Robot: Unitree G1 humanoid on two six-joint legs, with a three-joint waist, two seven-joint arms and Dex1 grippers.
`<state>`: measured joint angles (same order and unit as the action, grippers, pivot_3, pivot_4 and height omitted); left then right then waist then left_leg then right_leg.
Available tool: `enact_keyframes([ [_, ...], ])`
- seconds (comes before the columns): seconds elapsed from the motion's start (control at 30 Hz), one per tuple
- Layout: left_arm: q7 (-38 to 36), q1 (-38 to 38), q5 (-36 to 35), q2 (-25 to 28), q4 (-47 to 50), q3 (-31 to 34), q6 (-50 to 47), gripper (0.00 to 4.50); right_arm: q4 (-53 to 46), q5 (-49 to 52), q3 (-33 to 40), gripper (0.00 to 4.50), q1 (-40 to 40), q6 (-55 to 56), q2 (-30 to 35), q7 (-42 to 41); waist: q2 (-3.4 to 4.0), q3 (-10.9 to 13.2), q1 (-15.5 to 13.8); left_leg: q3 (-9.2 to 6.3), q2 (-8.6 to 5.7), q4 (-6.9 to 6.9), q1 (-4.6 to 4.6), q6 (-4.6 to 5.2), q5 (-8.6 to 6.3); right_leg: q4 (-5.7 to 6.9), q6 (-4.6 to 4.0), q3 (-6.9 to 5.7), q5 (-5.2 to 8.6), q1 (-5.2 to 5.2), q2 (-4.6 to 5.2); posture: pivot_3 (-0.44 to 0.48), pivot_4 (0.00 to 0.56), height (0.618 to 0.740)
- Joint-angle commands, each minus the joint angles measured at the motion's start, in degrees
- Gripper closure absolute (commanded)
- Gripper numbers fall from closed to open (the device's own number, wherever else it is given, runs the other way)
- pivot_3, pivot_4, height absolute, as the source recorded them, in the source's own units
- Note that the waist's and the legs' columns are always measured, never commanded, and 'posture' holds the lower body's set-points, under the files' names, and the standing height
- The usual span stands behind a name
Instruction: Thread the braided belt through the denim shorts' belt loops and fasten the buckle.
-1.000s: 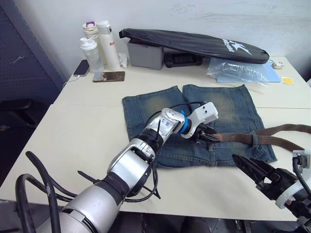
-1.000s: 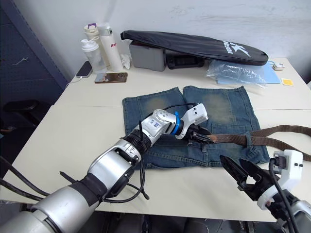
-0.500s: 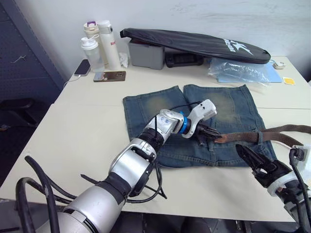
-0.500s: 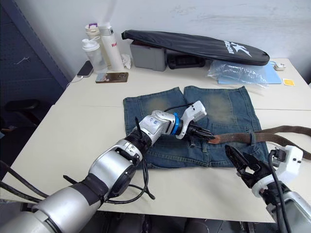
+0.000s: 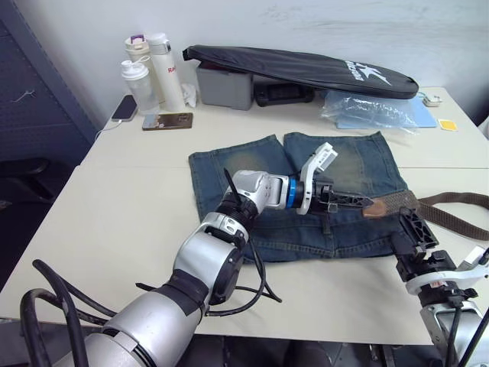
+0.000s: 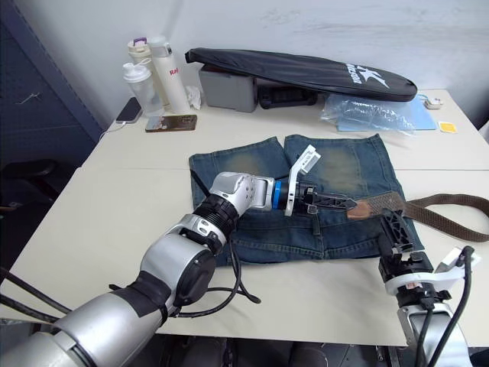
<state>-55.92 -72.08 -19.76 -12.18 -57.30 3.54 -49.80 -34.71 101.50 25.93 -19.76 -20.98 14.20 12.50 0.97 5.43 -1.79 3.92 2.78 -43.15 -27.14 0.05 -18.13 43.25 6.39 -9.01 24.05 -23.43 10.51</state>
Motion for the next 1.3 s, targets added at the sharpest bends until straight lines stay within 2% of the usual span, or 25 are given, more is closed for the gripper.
enact_keyframes([
  [0.03,-0.5,-0.4,-2.2,0.4,3.4,1.0,-1.6,4.44,0.8,0.8,-0.5,0.0,1.1,0.4,-1.2,-2.7,0.0,0.0,0.3,0.0,0.01,-0.01,0.01,0.0,0.0,0.07,-0.01,0.0,0.0,-0.01,0.0,0.0,0.15,0.622],
  [0.27,-0.3,0.8,-2.0,1.1,5.0,0.2,-2.2,4.44,3.4,-1.5,0.8,0.0,3.0,0.2,-0.1,-7.0,0.0,0.0,0.4,-0.01,0.01,-0.03,0.05,0.0,0.0,0.18,-0.03,0.02,0.02,-0.15,0.01,0.0,0.15,0.622],
  [0.57,-0.4,1.7,-1.1,2.5,5.3,-1.1,-1.1,4.44,5.7,-2.9,1.4,0.0,5.9,-3.2,5.3,-14.6,-0.01,0.0,0.4,0.01,0.01,-0.04,0.07,0.0,0.0,0.19,-0.04,0.01,0.01,-0.15,0.01,0.0,0.15,0.622],
  [0.87,-0.2,2.4,-1.2,3.0,5.7,-2.0,-0.6,4.44,10.8,-3.0,1.5,0.0,11.6,-6.0,8.2,-16.5,-0.01,0.0,0.4,0.04,0.0,-0.1,0.06,0.0,0.0,0.21,-0.04,0.02,0.01,-0.16,0.04,0.0,0.15,0.622],
  [0.97,-0.2,2.5,-1.0,3.5,5.6,-2.2,-0.2,4.5,11.7,-2.9,1.6,0.84,12.3,-6.9,8.3,-16.8,-0.01,0.0,0.3,0.04,0.02,-0.09,0.06,0.0,0.0,0.23,-0.04,0.01,0.01,-0.16,0.03,0.0,0.15,0.622],
  [1.0,-0.3,2.6,-0.9,3.6,5.6,-2.3,0.0,4.5,11.9,-2.9,1.7,1.41,12.5,-7.1,8.2,-16.8,-0.01,0.0,0.4,0.04,0.02,-0.09,0.06,0.0,0.0,0.23,-0.04,0.01,0.01,-0.16,0.03,0.0,0.15,0.622],
  [1.03,-0.5,2.8,-0.6,3.8,5.7,-2.7,0.4,4.5,12.1,-2.7,1.8,1.75,12.7,-7.2,8.0,-16.8,-0.01,0.0,0.4,0.04,0.02,-0.09,0.06,0.0,0.0,0.26,-0.04,0.01,0.01,-0.16,0.04,0.0,0.15,0.622],
  [1.2,-1.2,3.3,-0.1,4.3,6.1,-3.7,1.2,4.5,12.4,-2.6,1.8,4.12,13.0,-7.2,7.2,-16.8,0.0,0.0,0.4,0.05,0.01,-0.11,0.04,0.0,0.0,0.27,-0.04,0.02,0.01,-0.15,0.04,0.0,0.15,0.622],
  [1.23,-1.1,3.4,-0.1,4.4,6.1,-3.7,1.4,4.5,12.4,-2.7,1.8,4.39,13.0,-7.2,7.1,-16.8,-0.01,0.0,0.4,0.05,0.01,-0.11,0.05,0.0,0.0,0.26,-0.04,0.02,0.01,-0.15,0.04,0.0,0.15,0.622],
  [1.3,-0.3,3.3,-0.5,4.4,5.9,-3.0,1.9,4.5,12.4,-2.9,1.6,4.39,13.2,-7.2,6.8,-16.6,-0.01,0.0,0.4,0.05,0.01,-0.11,0.05,0.0,0.0,0.26,-0.04,0.02,0.01,-0.15,0.04,0.0,0.15,0.622],
])
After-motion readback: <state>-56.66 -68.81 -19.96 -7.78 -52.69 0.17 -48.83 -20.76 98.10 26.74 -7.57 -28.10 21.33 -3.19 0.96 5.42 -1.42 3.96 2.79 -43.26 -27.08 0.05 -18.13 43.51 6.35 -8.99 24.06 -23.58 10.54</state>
